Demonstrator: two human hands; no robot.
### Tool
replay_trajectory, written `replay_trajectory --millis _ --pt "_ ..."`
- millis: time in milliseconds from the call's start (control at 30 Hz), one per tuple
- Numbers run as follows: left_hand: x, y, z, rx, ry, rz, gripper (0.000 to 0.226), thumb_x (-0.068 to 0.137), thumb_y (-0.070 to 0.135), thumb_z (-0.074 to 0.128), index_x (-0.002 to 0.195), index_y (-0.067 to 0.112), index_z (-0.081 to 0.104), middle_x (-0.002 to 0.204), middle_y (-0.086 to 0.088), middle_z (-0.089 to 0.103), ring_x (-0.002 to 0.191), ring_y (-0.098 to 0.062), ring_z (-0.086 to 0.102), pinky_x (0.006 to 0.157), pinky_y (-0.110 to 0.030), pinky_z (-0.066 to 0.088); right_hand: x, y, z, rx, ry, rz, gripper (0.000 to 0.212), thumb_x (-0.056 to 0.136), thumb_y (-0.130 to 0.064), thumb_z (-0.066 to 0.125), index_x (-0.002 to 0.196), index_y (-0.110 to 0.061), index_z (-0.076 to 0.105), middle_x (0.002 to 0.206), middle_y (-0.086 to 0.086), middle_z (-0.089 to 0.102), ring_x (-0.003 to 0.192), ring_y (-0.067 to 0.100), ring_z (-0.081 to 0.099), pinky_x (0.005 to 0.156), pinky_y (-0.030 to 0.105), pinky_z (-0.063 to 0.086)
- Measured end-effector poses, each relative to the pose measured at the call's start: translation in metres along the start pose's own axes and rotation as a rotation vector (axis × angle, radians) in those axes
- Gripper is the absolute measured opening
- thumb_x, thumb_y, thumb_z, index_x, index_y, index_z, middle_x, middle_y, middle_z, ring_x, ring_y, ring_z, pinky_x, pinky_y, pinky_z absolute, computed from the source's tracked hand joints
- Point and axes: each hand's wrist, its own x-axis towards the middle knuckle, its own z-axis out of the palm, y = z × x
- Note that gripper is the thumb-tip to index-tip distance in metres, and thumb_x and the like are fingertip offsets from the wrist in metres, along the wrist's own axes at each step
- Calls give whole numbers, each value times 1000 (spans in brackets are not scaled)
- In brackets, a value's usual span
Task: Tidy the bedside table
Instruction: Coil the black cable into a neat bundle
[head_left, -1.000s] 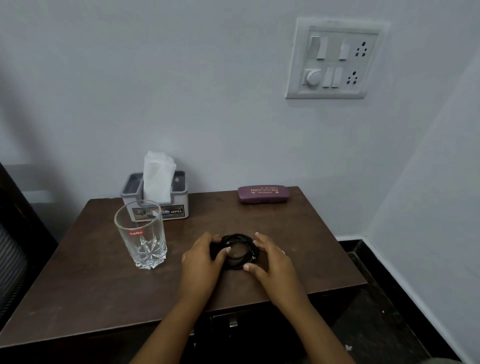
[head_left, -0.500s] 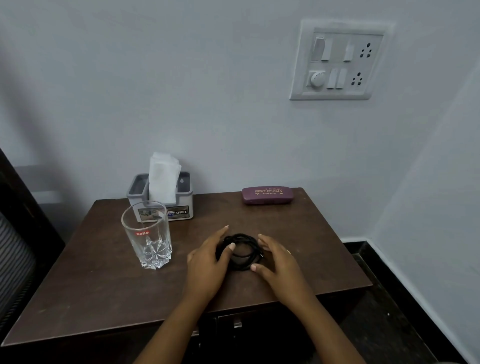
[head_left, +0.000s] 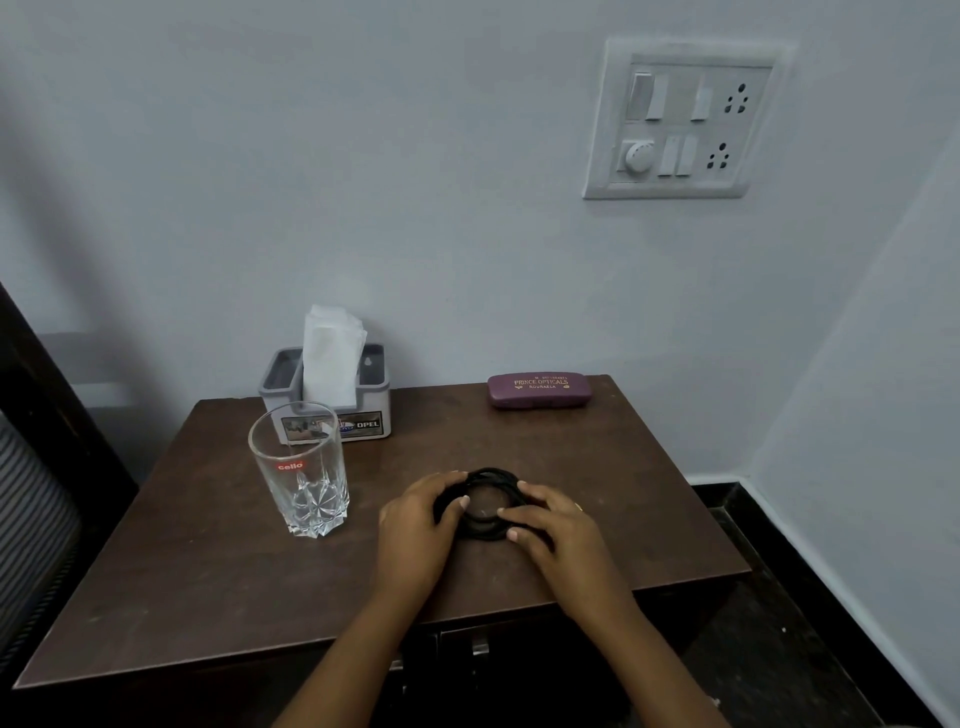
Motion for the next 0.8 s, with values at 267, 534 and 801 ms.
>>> replay_trajectory --millis 267,534,801 --pt "1 2 1 152 -39 7 36 84 26 62 120 28 59 120 11 60 112 -10 56 99 -37 38 4 -1 4 8 78 39 20 84 -4 64 96 -15 75 129 0 60 113 0 48 101 14 32" --pt "-1 4 -3 73 -31 37 33 86 30 59 118 38 58 117 18 57 110 -2 53 99 -36 37 3 -1 2 27 61 54 26 86 -4 60 104 -18 72 129 -3 58 118 7 52 94 3 29" --pt "-1 2 -3 14 -26 44 24 88 35 57 110 42 63 118 17 56 110 7 46 102 -37 34 3 -4 1 36 72 18 35 86 7 55 106 -17 71 132 5 55 114 -1 45 87 -9 26"
